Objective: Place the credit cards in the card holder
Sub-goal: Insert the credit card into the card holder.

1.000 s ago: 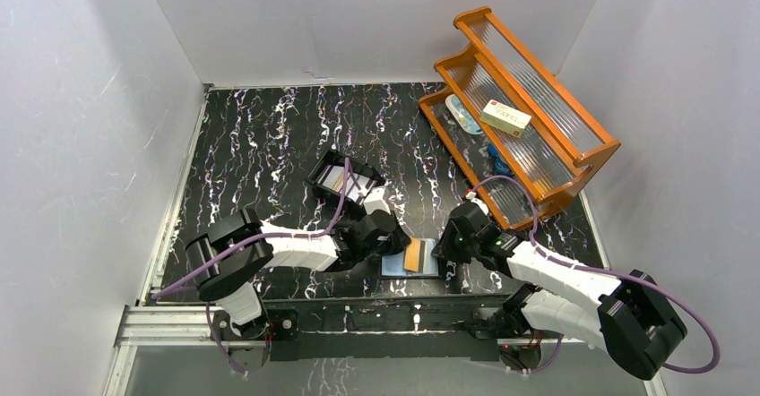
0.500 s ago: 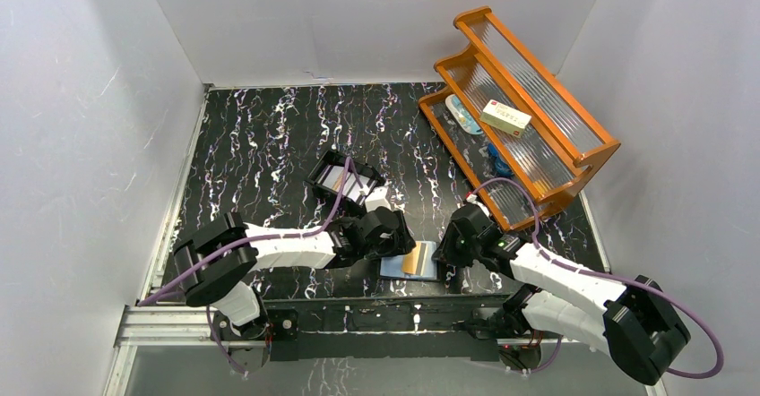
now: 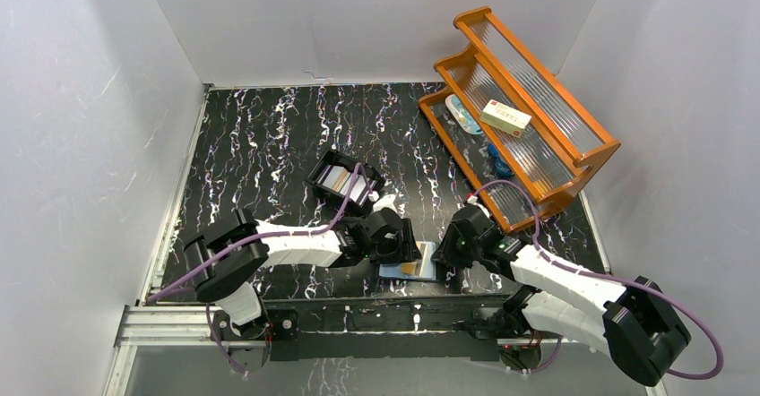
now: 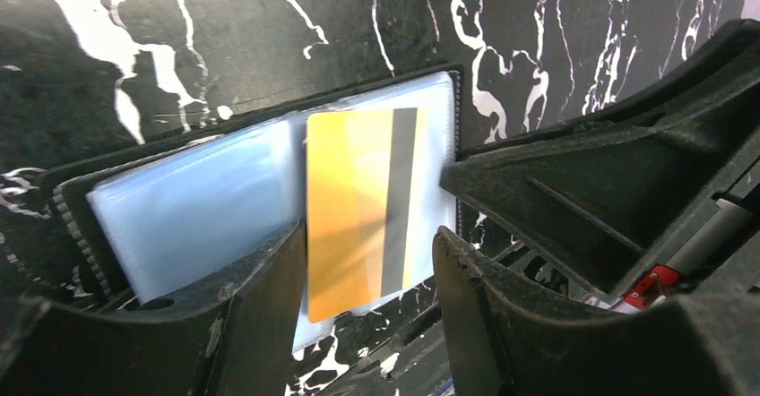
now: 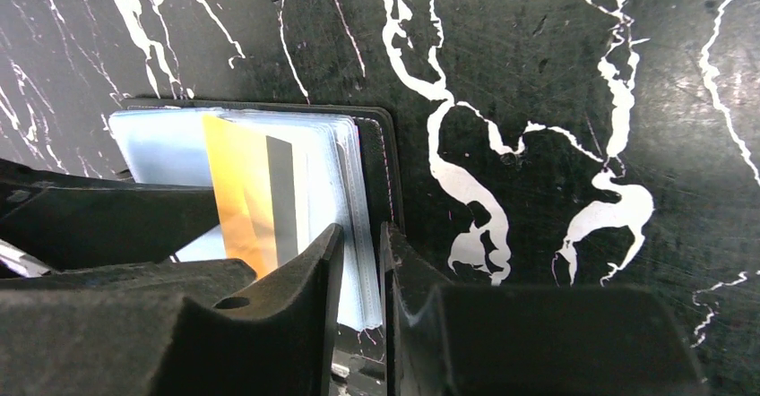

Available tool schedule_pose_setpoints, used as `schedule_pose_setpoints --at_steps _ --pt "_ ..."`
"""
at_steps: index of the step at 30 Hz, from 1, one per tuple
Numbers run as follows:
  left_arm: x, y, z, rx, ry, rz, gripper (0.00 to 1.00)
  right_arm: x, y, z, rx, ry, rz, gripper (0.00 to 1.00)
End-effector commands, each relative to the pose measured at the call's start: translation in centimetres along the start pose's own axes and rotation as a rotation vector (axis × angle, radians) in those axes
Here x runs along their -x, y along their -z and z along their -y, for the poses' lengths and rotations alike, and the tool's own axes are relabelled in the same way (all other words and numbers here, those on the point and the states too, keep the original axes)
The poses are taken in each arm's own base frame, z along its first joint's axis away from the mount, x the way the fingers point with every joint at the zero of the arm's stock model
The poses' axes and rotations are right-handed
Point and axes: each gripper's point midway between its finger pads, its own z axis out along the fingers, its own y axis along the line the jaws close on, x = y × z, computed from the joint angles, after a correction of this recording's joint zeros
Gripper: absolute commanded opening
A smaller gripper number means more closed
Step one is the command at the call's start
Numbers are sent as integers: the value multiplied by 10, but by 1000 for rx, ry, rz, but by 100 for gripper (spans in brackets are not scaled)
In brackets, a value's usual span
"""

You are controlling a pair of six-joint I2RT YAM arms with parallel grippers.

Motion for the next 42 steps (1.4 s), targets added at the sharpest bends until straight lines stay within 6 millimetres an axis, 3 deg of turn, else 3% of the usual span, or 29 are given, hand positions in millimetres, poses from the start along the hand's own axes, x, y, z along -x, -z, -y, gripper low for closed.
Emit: schedule_pose_setpoints --at_steps 1,10,20,25,30,39,42 --pt "-3 3 30 -106 21 -49 52 -15 -7 14 -19 -23 -35 29" --pt "1 7 51 -174 43 -55 51 -16 -9 16 -24 -42 -35 28" --pt "6 6 47 -139 42 -29 51 -8 -3 -1 49 -87 -4 30" --pt "13 12 46 -131 34 1 51 1 6 8 -3 -74 47 30" --pt "10 13 46 -116 32 -21 52 -2 10 21 -58 -73 45 27" --pt "4 12 40 -90 32 -51 52 14 34 -8 -4 -74 61 27" --pt "2 10 38 -82 39 -60 52 14 34 -3 -24 -72 69 27"
